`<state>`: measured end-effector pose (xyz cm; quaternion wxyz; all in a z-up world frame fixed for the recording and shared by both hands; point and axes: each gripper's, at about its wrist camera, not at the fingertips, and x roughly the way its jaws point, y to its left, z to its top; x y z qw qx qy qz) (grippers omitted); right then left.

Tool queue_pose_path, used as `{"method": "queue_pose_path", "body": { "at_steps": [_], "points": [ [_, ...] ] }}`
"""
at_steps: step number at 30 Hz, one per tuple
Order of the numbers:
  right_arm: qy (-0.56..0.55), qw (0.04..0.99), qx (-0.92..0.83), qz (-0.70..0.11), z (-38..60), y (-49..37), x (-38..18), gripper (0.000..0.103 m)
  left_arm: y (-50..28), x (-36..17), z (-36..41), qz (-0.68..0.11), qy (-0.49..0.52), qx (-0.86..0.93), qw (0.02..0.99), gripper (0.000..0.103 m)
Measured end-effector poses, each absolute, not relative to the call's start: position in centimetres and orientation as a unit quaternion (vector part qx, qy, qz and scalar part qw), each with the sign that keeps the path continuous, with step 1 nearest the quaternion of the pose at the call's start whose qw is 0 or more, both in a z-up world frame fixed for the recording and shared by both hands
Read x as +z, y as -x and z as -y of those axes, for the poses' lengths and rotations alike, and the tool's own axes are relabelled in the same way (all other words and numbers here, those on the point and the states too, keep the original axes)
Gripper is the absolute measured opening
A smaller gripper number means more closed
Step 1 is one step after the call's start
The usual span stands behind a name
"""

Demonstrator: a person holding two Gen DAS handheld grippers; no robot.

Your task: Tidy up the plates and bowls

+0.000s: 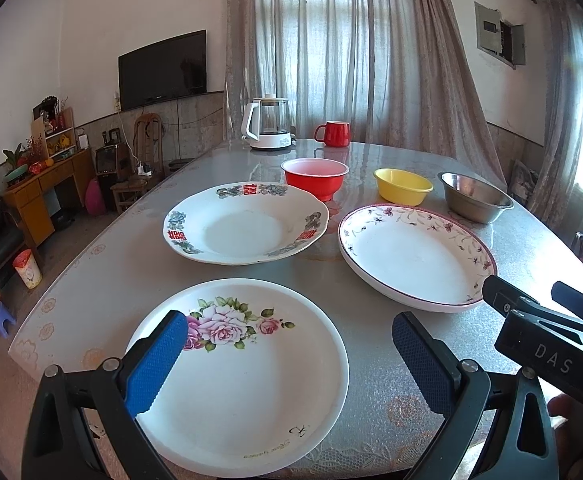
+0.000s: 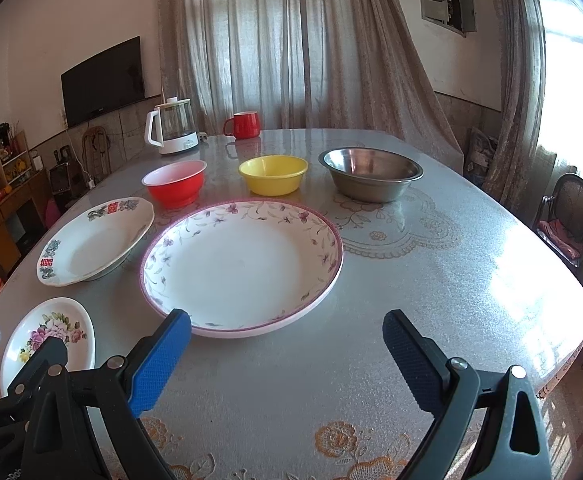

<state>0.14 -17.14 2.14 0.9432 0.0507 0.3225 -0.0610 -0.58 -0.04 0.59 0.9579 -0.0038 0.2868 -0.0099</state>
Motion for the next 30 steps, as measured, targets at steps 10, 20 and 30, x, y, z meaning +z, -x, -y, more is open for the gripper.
{"method": "queue_pose_path", "body": {
  "at_steps": [10, 20, 30],
  "points": [
    [-0.066, 0.939, -0.044, -0.333, 18.1, -0.9, 1.7, 0.099, 0.0, 0.5, 0.5, -0.289, -0.005, -0.014, 0.957, 0.103],
    [-0.168, 0.917, 0.063, -0.356, 22.3, -2.9, 1.4, 0.099, -1.9, 0.8, 0.8, -0.327, 0.042, -0.108, 0.938, 0.103],
    [-0.198, 0.893, 0.084, -0.394, 24.6, -4.9, 0.2, 0.086, -5.0, 1.2, 1.8, -0.356, 0.047, -0.143, 0.922, 0.102]
  ]
}}
